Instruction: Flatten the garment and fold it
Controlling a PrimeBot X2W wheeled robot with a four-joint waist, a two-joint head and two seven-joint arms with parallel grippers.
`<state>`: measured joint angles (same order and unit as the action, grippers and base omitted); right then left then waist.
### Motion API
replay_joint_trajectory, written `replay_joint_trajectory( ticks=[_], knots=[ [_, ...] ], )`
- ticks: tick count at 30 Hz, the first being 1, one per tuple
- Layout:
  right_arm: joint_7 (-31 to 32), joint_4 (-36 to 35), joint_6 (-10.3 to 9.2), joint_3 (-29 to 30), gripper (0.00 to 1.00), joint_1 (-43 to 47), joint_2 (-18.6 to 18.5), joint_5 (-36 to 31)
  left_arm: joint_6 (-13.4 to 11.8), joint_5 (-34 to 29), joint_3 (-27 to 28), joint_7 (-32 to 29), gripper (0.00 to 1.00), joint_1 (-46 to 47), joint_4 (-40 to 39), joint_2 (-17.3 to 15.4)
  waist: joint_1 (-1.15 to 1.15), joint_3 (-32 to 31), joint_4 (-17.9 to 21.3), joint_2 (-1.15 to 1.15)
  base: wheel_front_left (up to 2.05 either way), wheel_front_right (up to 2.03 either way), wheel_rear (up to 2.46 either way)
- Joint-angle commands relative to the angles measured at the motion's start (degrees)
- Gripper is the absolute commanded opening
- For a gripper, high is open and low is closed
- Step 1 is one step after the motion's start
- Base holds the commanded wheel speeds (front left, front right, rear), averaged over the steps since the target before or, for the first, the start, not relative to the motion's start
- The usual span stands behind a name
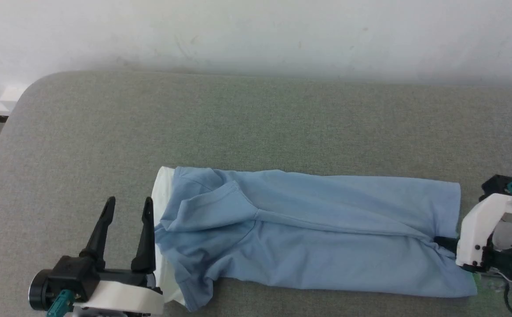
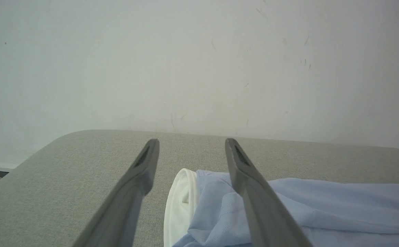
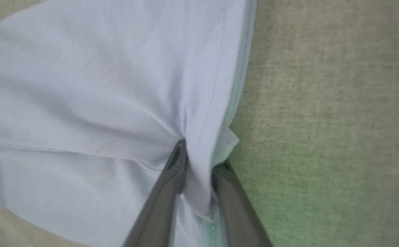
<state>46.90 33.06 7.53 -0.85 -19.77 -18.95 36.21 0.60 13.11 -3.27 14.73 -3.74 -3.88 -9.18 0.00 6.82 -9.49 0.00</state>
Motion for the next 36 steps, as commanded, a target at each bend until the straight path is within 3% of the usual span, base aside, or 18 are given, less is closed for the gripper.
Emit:
replay_joint_trajectory(
  ticks=[1,10,14,20,24,28,32,36],
  knots=[
    [1.8,2.0,-0.04,-2.2,0.00,3.7,2.5,0.7,0.7,-0.9,0.7,0.3,1.00,-0.6,0.5,0.5,0.00,-0.7,0.6,0.00,0.00,0.00,0.00],
    [-5.0,-9.7,-0.04,-0.2,0.00,7.2,-3.4,-0.4,2.1,-3.9,3.4,0.3,1.00,-2.5,1.6,1.4,0.00,-4.1,2.7,0.00,0.00,0.00,0.00],
    [-6.3,-12.0,-0.04,5.6,0.00,10.7,-6.5,-2.1,2.7,-4.5,4.2,0.3,1.00,-3.2,1.7,1.6,0.00,-4.7,3.4,0.00,0.00,0.00,0.00],
    [-6.8,-11.3,-0.04,17.4,0.00,13.6,-7.9,-4.4,3.6,-5.2,4.7,0.3,1.00,-3.1,1.9,2.2,0.00,-4.6,3.4,0.00,0.00,0.00,0.00],
    [-2.5,-12.5,-0.04,22.2,0.00,12.2,-2.9,0.4,3.9,-5.5,5.1,0.3,1.00,-3.4,2.2,2.6,0.00,-4.7,3.5,0.00,0.00,0.00,0.00],
    [4.8,-17.7,-0.04,21.8,0.00,9.7,4.8,10.2,4.2,-5.5,5.5,0.3,1.00,-3.7,2.5,3.0,0.00,-5.1,3.8,0.00,0.00,0.00,0.00],
    [9.6,-23.2,-0.04,17.3,0.00,8.0,12.1,18.5,4.6,-5.7,5.3,0.3,1.00,-3.3,2.7,3.4,0.00,-5.4,3.9,0.00,0.00,0.00,0.00],
    [9.9,-25.3,-0.04,9.6,0.00,7.2,15.4,23.7,5.1,-6.0,4.8,0.3,1.00,-2.4,3.2,3.5,0.00,-5.5,3.1,0.00,0.00,0.00,0.00]
  ],
)
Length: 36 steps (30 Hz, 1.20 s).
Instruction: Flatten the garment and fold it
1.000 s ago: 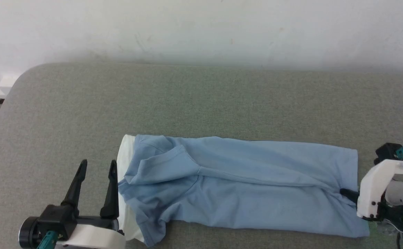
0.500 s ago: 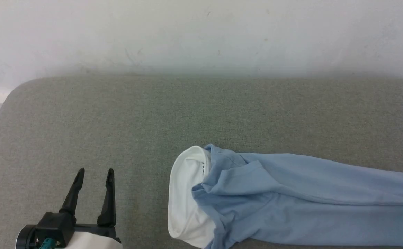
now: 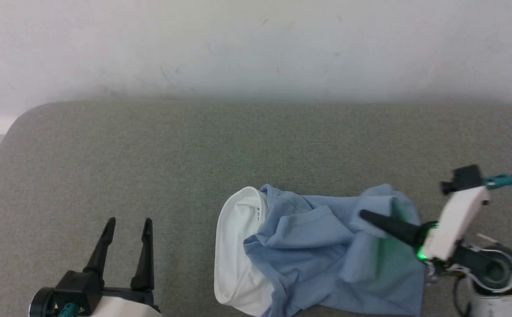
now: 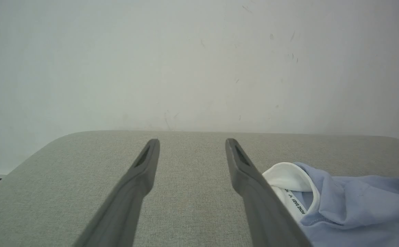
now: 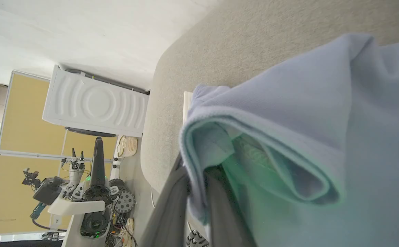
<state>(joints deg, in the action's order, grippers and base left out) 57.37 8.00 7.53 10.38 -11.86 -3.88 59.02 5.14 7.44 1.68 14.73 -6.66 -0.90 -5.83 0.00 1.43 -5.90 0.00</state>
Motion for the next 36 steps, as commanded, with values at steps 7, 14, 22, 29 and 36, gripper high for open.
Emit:
replay_joint_trajectory(
  ticks=[7,14,22,29,36],
  knots=[
    [-13.1,4.4,-0.04,-21.4,0.00,-2.7,1.0,6.3,1.3,-0.4,-2.2,0.3,1.00,2.6,1.5,0.4,0.00,0.0,-3.8,0.00,0.00,0.00,0.00],
    [-30.5,15.2,-0.04,-34.3,1.00,-8.4,1.0,-3.1,1.7,-0.1,-2.7,0.3,1.00,3.2,2.6,0.7,0.00,0.5,-5.8,0.00,0.00,0.00,0.00],
    [-38.4,12.4,-0.04,-53.0,1.00,-16.7,-7.4,-16.3,1.7,-0.1,-1.2,0.3,1.00,2.2,2.8,1.0,0.00,0.0,-3.7,0.00,0.00,0.00,0.00],
    [-45.3,6.2,-0.04,-57.1,1.00,-18.4,-14.8,-24.5,1.6,-0.5,-0.7,0.3,1.00,1.6,2.9,1.3,0.00,-1.2,-1.4,0.00,0.00,0.00,0.00],
    [-55.0,-0.4,-0.04,-37.8,1.00,-6.7,-16.6,-33.4,1.3,-0.9,0.2,0.3,1.00,1.4,2.7,1.5,0.00,-1.6,0.5,0.00,0.00,0.00,0.00]
  ],
)
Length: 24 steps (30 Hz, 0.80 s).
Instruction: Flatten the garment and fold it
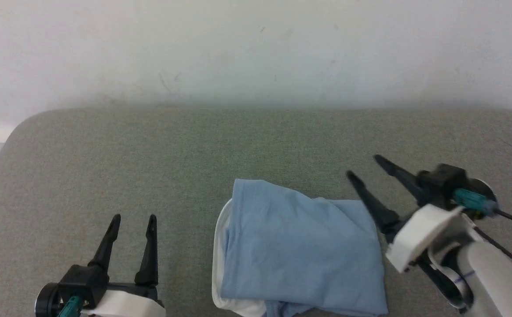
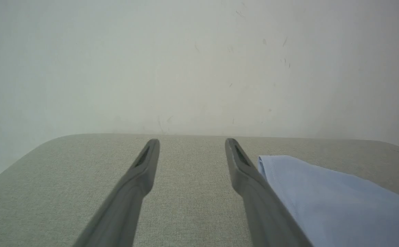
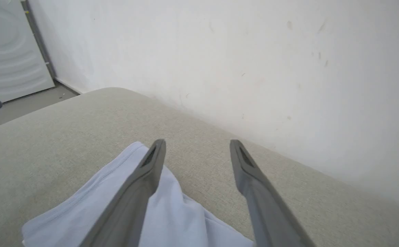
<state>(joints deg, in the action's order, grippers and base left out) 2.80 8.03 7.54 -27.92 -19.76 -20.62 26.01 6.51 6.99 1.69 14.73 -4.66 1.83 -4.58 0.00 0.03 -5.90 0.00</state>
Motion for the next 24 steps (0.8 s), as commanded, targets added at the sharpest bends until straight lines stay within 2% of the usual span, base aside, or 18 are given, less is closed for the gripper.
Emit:
replay_joint_trajectory(
  ticks=[1,5,9,15,20,24],
  knots=[
    [-1.2,-1.6,-0.05,3.8,1.00,3.7,0.4,-1.6,-0.1,-0.4,0.4,0.3,1.00,-0.6,-0.1,0.3,0.00,-0.3,0.7,0.00,0.00,0.00,0.00],
    [-2.2,-7.6,-0.05,15.7,1.00,13.5,2.6,-5.7,-0.2,-0.4,1.3,0.3,1.00,-0.9,-0.1,0.2,0.00,-0.7,1.9,0.00,0.00,0.00,0.00],
    [-2.0,-13.1,-0.05,24.9,1.00,21.0,5.9,-7.5,-0.5,-0.2,2.4,0.3,1.00,-1.7,-0.1,0.2,0.00,-1.1,3.1,0.00,0.00,0.00,0.00],
    [0.3,-16.1,-0.05,35.9,1.00,26.9,9.9,-4.8,-0.6,0.6,3.2,0.3,1.00,-2.4,0.9,0.4,0.00,-1.4,3.8,0.00,0.00,0.00,0.00],
    [9.2,-10.2,-0.05,42.6,1.00,26.0,10.5,4.0,-0.6,1.1,3.5,0.3,1.00,-2.5,1.5,0.7,0.00,-1.4,3.5,0.00,0.00,0.00,0.00],
    [23.3,-1.9,-0.05,46.4,1.00,23.5,10.0,12.3,-0.5,1.0,3.5,0.3,1.00,-2.5,2.5,0.7,0.00,-1.5,2.6,0.00,0.00,0.00,0.00]
  ],
)
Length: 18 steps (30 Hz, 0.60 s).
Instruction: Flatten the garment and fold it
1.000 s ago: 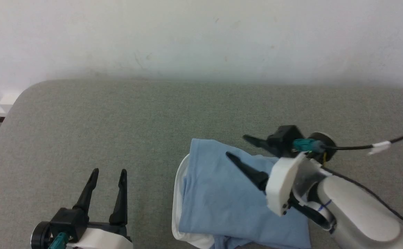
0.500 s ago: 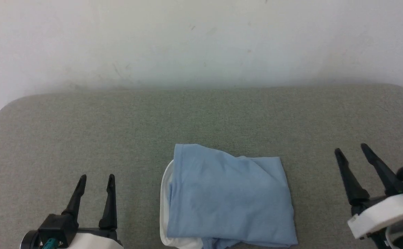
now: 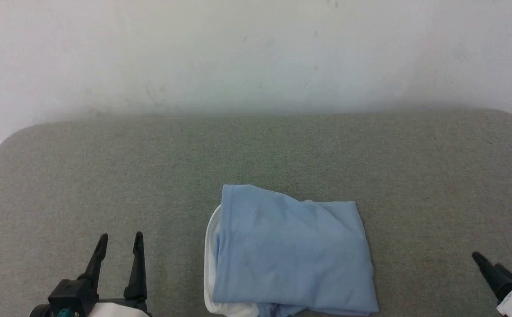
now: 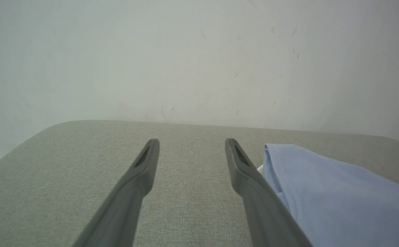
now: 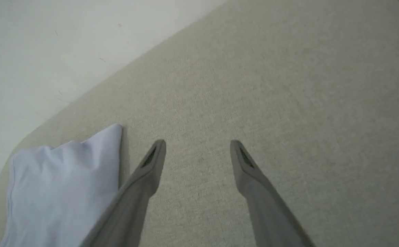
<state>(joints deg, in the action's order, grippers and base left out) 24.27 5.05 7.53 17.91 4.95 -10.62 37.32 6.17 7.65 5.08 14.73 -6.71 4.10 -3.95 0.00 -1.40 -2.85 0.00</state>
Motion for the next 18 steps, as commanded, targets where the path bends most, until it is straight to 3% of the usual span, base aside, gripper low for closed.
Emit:
replay_joint_trajectory(
  ticks=[1,4,8,18],
  knots=[
    [5.6,3.2,-0.04,1.2,1.00,-2.0,-0.1,2.9,-0.1,0.3,0.1,0.3,1.00,-0.3,0.5,0.0,0.00,-0.1,-0.8,0.00,0.00,0.00,0.00],
    [14.4,9.2,-0.04,2.8,1.00,-4.7,1.2,7.9,0.1,0.1,-0.1,0.3,1.00,-0.1,1.3,0.0,0.00,-0.1,-2.1,0.00,0.00,0.00,0.00],
    [20.6,14.1,-0.04,2.3,1.00,-9.0,4.2,12.9,0.3,-0.2,-0.7,0.3,1.00,0.5,1.9,-0.2,0.00,0.8,-4.0,0.00,0.00,0.00,0.00],
    [20.8,24.5,-0.04,-7.4,1.00,-15.1,7.0,15.8,0.7,-0.1,-1.8,0.3,1.00,1.9,2.9,-0.2,0.00,2.4,-7.6,0.00,0.00,0.00,0.00]
  ],
)
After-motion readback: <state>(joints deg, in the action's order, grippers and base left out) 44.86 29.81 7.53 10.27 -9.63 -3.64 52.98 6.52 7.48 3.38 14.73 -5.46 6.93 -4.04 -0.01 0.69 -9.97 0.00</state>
